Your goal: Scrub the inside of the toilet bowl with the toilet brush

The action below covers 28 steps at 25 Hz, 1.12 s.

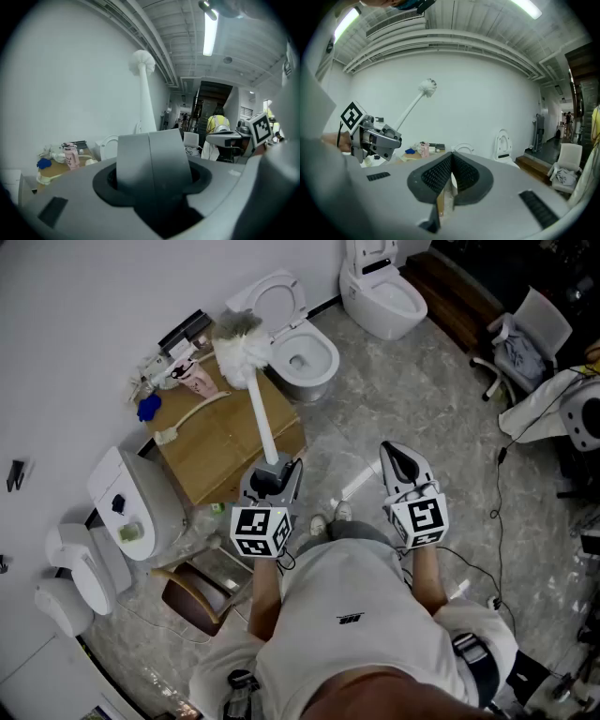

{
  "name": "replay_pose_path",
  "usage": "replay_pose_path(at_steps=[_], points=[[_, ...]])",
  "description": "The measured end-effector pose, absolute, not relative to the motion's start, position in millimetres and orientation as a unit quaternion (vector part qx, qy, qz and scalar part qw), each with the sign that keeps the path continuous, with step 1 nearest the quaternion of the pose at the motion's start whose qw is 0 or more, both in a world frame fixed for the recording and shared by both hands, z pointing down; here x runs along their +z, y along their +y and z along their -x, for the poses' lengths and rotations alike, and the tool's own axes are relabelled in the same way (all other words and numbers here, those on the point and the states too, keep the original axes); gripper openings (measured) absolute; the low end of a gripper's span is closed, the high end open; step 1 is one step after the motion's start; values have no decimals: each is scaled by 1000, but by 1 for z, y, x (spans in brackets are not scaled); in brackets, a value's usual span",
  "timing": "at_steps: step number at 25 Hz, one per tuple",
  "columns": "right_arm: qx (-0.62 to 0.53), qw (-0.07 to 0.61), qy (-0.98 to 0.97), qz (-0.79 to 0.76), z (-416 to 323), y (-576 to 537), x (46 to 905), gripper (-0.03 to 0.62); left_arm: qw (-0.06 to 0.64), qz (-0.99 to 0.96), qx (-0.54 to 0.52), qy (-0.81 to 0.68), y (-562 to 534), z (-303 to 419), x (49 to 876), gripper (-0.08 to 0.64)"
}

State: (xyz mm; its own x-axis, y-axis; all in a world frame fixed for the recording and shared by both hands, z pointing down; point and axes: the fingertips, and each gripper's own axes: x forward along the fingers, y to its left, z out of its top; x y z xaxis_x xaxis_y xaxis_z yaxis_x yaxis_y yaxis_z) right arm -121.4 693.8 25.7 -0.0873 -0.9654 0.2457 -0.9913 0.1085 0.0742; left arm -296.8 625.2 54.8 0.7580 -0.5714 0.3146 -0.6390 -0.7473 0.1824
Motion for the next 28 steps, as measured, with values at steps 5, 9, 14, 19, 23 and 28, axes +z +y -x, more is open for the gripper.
replay_pose_path(at_steps=[5, 9, 14, 19, 23, 28], points=[[58, 110, -742, -658, 114, 688, 27, -5, 150, -923, 129, -329, 624, 286, 61, 252], [61, 107, -747, -653, 96, 687, 30, -5, 150, -921, 133, -333, 622, 271, 62, 252], [64, 106, -755, -643, 78, 685, 32, -5, 145, -920, 139, -337, 619, 250, 60, 252], [69, 111, -764, -631, 65, 678, 36, -5, 152, -918, 139, -338, 611, 230, 61, 252], [69, 114, -767, -627, 54, 667, 37, -5, 154, -918, 144, -335, 601, 217, 64, 252], [70, 116, -764, -630, 37, 647, 38, -5, 150, -919, 147, -332, 582, 202, 65, 252]])
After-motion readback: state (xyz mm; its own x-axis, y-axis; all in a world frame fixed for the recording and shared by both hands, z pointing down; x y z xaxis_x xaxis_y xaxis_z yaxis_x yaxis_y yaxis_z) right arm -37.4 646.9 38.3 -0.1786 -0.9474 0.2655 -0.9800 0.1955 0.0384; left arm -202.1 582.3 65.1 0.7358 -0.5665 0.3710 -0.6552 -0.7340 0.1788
